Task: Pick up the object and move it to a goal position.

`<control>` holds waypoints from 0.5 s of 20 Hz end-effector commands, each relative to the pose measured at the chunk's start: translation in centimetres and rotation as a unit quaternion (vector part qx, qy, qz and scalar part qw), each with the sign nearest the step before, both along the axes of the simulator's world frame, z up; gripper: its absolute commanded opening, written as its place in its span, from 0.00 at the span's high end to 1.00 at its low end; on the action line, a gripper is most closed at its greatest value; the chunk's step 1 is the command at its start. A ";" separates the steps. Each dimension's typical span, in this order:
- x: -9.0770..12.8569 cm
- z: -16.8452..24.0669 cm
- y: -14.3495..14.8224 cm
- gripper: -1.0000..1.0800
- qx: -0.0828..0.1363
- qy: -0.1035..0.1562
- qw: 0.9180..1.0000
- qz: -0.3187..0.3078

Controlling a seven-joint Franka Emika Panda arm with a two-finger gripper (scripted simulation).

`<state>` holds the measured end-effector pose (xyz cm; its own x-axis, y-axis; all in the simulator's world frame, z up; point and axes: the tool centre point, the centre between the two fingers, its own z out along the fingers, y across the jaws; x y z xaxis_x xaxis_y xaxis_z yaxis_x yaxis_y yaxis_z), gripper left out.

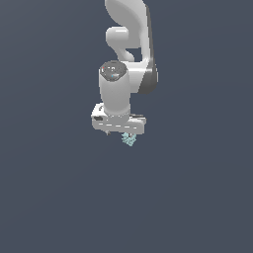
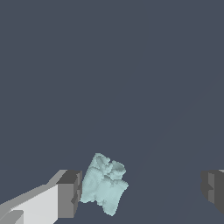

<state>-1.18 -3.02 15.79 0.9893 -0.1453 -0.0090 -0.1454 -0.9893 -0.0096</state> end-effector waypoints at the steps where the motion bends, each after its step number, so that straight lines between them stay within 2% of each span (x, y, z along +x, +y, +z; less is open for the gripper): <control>1: -0.4 -0.5 0.4 0.04 0.000 0.000 1.000 -0.015; 10: -2.8 -3.3 2.4 0.04 -0.002 0.000 0.995 -0.102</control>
<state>-3.47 -1.04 12.99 0.9503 -0.3112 -0.0075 -0.3112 -0.9503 -0.0064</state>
